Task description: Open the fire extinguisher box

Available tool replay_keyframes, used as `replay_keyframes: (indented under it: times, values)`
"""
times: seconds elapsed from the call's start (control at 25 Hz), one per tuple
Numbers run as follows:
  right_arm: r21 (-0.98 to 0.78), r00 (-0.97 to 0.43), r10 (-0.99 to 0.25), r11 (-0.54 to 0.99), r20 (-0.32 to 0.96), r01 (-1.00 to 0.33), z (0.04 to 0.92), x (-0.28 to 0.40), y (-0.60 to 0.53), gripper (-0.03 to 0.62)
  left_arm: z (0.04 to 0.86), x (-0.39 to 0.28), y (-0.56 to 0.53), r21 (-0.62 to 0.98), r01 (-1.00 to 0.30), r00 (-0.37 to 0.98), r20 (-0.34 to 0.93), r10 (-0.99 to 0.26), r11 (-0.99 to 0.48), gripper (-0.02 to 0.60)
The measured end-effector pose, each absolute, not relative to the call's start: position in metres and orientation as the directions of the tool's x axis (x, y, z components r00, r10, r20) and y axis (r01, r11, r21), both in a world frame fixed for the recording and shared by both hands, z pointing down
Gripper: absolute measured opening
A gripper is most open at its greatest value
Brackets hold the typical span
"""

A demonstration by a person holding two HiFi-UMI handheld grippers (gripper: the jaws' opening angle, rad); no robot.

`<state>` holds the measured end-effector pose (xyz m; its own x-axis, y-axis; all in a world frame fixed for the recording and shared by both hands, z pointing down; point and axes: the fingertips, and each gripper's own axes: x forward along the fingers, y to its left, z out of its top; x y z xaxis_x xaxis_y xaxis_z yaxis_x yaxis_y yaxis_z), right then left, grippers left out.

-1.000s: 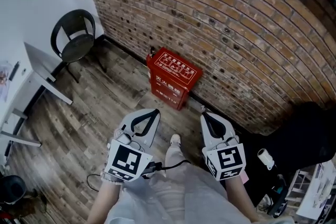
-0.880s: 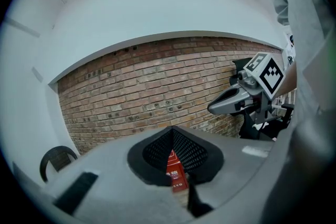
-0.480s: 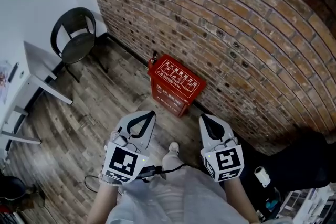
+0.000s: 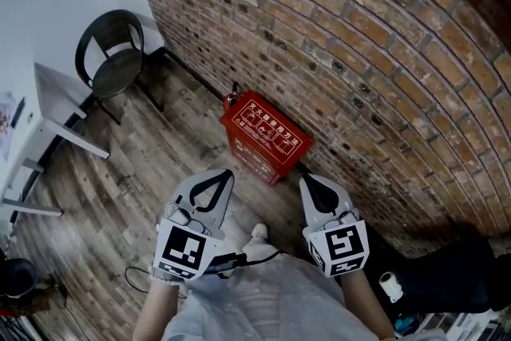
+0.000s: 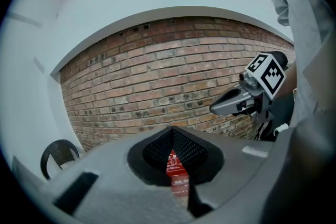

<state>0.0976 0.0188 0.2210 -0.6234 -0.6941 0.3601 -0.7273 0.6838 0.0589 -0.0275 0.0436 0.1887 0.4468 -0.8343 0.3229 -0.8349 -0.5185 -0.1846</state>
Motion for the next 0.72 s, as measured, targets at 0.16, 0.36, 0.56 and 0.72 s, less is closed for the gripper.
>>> replay_keyframes:
  times: [0.16, 0.36, 0.56, 0.72]
  values:
    - [0.049, -0.624, -0.692, 0.683, 0.363, -0.729, 0.224, 0.106, 0.002, 0.009, 0.193, -0.022, 0.03, -0.179, -0.839, 0.436, 0.344, -0.831, -0.514, -0.003]
    - [0.045, -0.618, -0.698, 0.676, 0.362, -0.736, 0.226, 0.117, -0.01, 0.009, 0.195, -0.013, 0.016, -0.176, -0.836, 0.441, 0.346, -0.828, -0.519, -0.003]
    - [0.04, -0.604, -0.711, 0.659, 0.36, -0.751, 0.227, 0.125, -0.016, 0.009, 0.192, -0.005, 0.006, -0.19, -0.821, 0.458, 0.345, -0.819, -0.539, -0.003]
    - [0.035, -0.588, -0.723, 0.641, 0.362, -0.767, 0.229, 0.129, -0.017, 0.009, 0.192, -0.001, -0.001, -0.196, -0.803, 0.478, 0.352, -0.805, -0.563, -0.003]
